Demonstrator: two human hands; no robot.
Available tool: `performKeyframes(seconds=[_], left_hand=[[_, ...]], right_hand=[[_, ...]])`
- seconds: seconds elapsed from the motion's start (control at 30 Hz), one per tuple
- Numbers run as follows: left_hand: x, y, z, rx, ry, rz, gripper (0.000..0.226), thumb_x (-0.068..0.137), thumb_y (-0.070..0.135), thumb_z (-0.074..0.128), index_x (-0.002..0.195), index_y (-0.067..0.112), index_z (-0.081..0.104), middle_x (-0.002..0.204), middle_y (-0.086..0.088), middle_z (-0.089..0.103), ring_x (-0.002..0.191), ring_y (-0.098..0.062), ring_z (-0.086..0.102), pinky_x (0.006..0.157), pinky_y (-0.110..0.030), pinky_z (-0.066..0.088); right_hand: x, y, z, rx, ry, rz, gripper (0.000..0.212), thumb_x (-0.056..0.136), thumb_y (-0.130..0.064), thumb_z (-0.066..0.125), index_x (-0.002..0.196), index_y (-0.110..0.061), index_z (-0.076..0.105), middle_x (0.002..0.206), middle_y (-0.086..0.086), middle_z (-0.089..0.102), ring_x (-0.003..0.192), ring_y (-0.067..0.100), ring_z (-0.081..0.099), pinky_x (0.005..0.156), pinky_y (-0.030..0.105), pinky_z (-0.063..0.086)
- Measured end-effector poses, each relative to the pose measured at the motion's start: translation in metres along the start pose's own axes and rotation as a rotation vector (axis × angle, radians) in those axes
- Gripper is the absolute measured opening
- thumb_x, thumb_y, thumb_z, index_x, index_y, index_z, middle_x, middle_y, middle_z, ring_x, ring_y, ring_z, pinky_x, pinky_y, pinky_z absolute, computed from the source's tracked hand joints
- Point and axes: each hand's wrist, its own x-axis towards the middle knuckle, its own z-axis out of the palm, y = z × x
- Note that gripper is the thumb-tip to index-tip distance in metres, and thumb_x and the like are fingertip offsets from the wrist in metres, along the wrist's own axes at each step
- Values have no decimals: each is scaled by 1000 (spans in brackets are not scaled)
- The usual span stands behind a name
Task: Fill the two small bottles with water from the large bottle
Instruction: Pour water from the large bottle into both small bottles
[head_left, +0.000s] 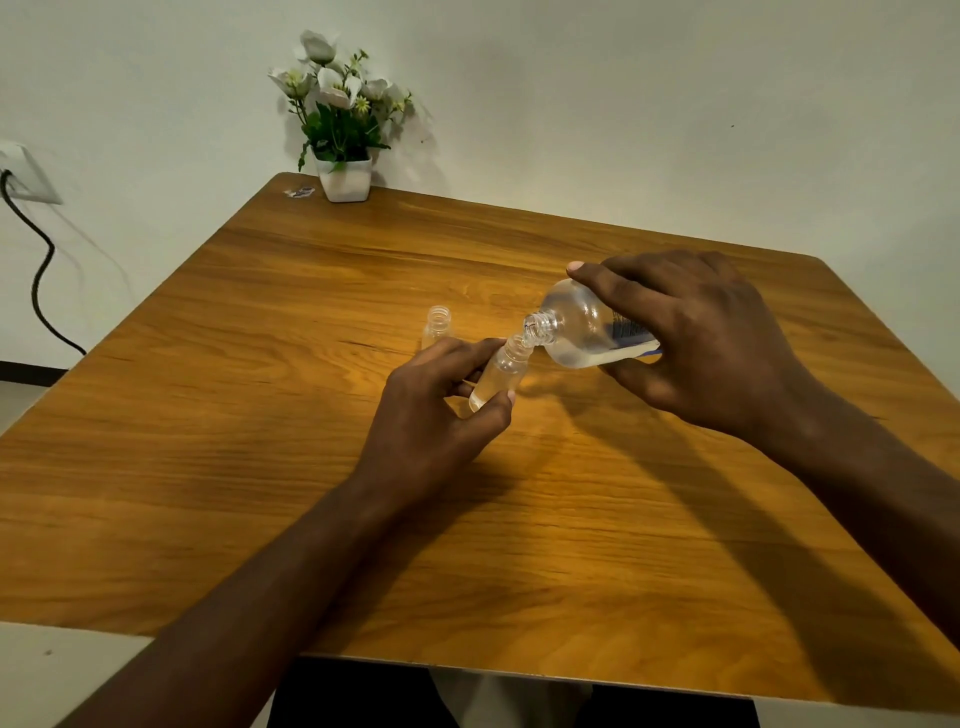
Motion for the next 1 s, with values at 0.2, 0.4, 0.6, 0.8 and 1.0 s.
performKeyframes(seconds=[0.2,0.4,0.6,0.8,1.0], left_hand=[[0,-1,0,0,-1,1,43,78,13,70,120,17,64,100,3,66,89,-10,64,79,-26,54],[0,1,0,2,-4,5,43,78,15,69,121,16,64,98,6,65,87,-5,61,79,-22,53],[0,0,0,2,-2,1,42,79,9,72,120,13,65,95,6,64,85,-4,62,78,-20,51],[1,0,-1,15,-9,-12,43,80,8,72,121,12,64,94,10,62,85,-1,59,77,-16,48],[1,0,-1,-10,-5,-16,41,81,6,71,121,12,65,97,3,65,87,-5,61,75,-14,48]], right_hand=[[1,-1,-1,-2,2,-4,76,72,-24,81,140,-12,48,128,14,61,115,38,56,88,50,43],[1,0,-1,-2,-3,-3,76,73,-25,81,140,-13,48,128,14,61,115,38,56,88,50,43],[0,0,1,3,-3,5,75,74,-27,79,141,-14,47,129,13,60,116,37,56,89,50,43],[-5,-2,7,35,11,49,79,72,-29,80,142,-14,45,127,11,61,112,35,58,86,47,44],[-9,-15,18,111,61,145,77,75,-35,77,142,-13,45,127,9,62,109,31,60,83,41,47]])
